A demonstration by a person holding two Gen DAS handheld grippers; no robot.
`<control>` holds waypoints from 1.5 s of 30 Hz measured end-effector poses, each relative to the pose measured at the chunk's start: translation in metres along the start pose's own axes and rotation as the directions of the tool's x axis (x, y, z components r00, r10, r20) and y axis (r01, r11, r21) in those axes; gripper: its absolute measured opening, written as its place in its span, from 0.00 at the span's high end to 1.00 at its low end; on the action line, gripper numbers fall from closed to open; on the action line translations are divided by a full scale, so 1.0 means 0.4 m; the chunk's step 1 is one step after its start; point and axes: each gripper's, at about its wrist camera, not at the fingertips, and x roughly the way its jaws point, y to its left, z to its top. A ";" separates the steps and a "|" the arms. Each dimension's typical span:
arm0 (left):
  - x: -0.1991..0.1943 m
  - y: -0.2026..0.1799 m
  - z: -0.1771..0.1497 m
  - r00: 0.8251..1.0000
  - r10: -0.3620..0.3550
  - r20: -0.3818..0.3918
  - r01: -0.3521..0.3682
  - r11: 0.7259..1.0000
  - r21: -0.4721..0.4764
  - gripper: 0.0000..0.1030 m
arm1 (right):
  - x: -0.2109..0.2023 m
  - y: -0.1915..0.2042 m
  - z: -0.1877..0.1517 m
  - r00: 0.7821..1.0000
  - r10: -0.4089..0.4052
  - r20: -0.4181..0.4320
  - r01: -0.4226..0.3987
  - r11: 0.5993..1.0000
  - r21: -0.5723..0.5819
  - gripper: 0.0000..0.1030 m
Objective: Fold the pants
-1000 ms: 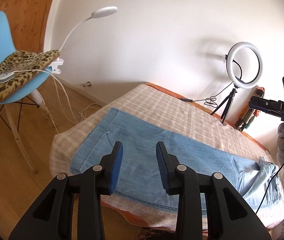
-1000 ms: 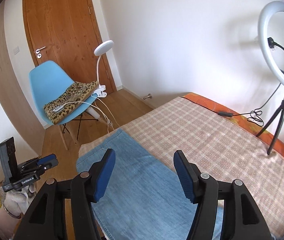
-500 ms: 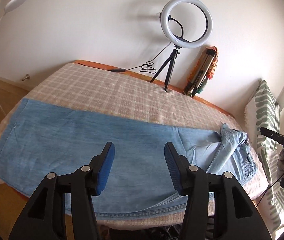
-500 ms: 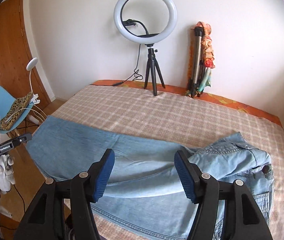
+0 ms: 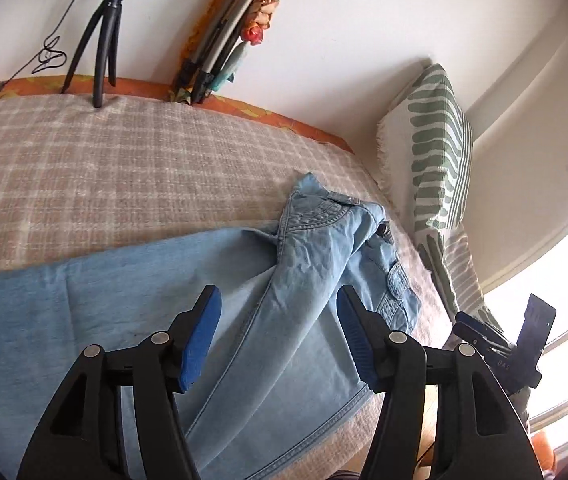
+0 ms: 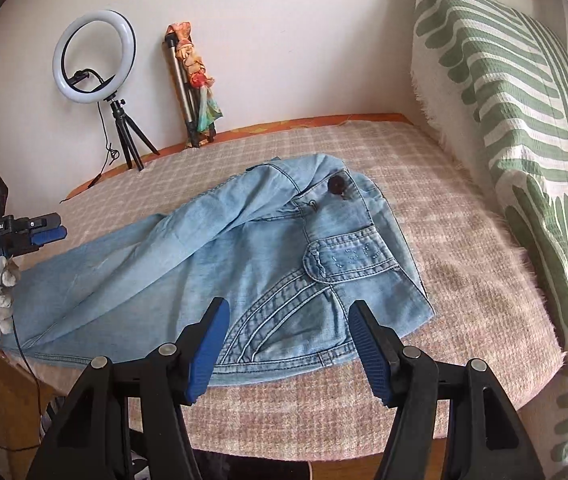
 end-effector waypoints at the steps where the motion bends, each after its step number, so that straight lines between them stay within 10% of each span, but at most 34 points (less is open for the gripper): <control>1: 0.040 -0.013 0.022 1.000 -0.023 -0.018 0.023 1.000 -0.010 0.42 | 0.001 -0.024 -0.010 1.000 -0.002 0.000 0.002 1.000 0.015 0.37; 11: 0.368 -0.028 0.142 0.987 -0.042 -0.156 0.020 0.990 -0.143 0.42 | 0.012 -0.165 -0.070 1.000 -0.006 0.007 0.005 0.997 0.079 0.37; 21: 0.427 0.020 0.131 0.980 -0.095 -0.173 0.053 0.971 -0.235 0.44 | 0.038 -0.219 -0.080 1.000 0.007 0.009 -0.008 0.991 0.137 0.37; 27: 0.412 -0.016 0.148 0.992 -0.087 -0.089 0.072 0.984 -0.161 0.83 | 0.036 -0.209 -0.078 1.000 0.007 0.019 -0.010 0.991 0.130 0.38; 35: 0.347 -0.160 0.110 0.990 -0.129 -0.061 0.134 0.988 0.075 0.86 | 0.009 -0.222 -0.070 0.999 0.006 0.044 -0.013 0.987 0.159 0.39; 45: 0.344 -0.350 -0.087 0.961 -0.157 -0.228 0.234 0.901 0.364 0.87 | 0.003 -0.215 0.021 0.991 0.092 0.101 -0.112 0.970 0.214 0.39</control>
